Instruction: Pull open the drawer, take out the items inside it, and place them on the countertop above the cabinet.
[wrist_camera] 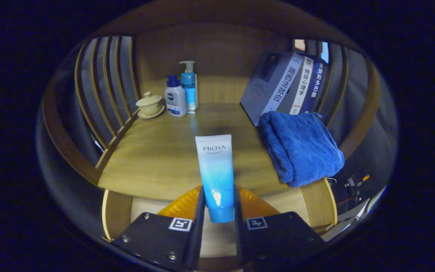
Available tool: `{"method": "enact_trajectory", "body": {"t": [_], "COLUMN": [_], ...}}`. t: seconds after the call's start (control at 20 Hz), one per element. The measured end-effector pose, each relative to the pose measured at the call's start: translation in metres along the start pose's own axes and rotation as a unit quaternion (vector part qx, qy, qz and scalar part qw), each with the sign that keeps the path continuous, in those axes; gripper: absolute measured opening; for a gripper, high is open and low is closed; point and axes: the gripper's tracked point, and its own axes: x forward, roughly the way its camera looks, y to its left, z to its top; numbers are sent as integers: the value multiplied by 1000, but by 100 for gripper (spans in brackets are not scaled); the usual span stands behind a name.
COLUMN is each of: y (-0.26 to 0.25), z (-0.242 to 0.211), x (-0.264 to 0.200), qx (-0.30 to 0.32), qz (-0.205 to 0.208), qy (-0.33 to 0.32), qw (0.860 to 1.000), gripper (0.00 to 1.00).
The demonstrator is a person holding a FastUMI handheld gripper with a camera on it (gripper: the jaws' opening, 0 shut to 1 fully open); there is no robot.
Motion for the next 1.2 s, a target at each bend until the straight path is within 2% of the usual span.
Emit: {"method": "enact_trajectory", "body": {"t": [0.2,0.4,0.9,1.05,1.2], "y": [5,13,12,13,18], "z": [-2,3,13,16,16], "x": [28,43,56,51,56], "qx": [-8,-3,0,3,-1], "qz": [17,34,31,37,43], "qy": [16,5,-25,-31,-38], "qw": [1000,999,999,999,998], "gripper": [38,38,38,43,74]}}
